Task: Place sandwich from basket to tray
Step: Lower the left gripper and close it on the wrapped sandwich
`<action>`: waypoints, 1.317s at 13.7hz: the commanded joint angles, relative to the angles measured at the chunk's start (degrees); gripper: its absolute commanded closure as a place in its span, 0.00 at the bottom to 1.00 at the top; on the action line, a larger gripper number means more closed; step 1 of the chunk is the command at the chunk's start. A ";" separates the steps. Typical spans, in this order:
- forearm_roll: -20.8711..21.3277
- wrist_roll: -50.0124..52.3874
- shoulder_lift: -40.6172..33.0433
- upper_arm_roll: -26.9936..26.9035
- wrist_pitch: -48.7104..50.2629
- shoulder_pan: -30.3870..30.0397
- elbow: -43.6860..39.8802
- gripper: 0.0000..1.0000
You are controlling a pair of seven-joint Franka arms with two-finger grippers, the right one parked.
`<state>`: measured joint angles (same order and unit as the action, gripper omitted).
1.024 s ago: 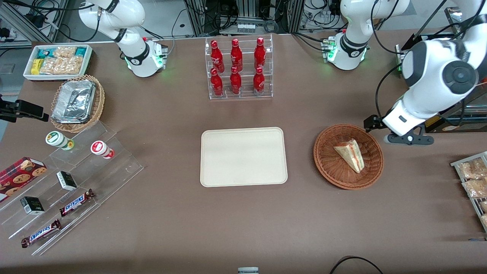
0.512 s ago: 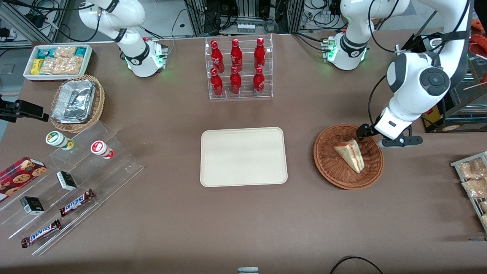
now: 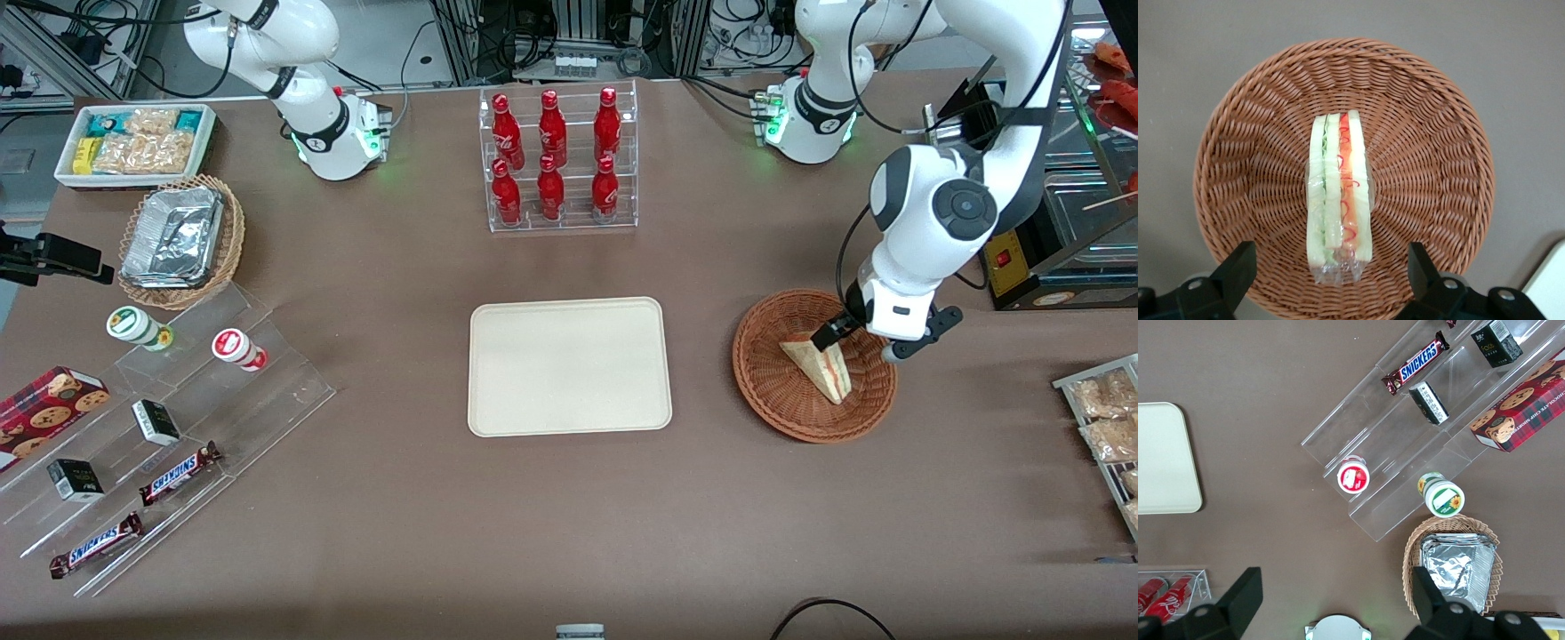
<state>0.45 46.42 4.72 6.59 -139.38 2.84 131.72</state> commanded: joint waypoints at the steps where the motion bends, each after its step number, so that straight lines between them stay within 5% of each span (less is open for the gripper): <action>1: 0.34 9.10 1.78 -0.17 -2.21 0.93 0.03 0.00; 10: 1.30 13.35 8.02 -0.35 -6.61 1.55 -0.15 0.01; 11: 1.39 13.34 8.46 -0.35 -6.69 1.55 -0.23 0.10; 12: 1.39 13.34 8.81 -0.35 -6.78 1.55 -0.23 0.33; 13: 1.39 13.08 8.81 -0.35 -6.78 1.55 -0.15 0.82; 14: 2.09 12.65 8.82 -0.35 -6.69 1.55 -0.06 1.00; 18: 6.31 8.62 7.15 -0.26 0.40 1.55 -2.68 1.00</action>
<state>5.60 57.43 13.26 6.55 -143.24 4.04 131.07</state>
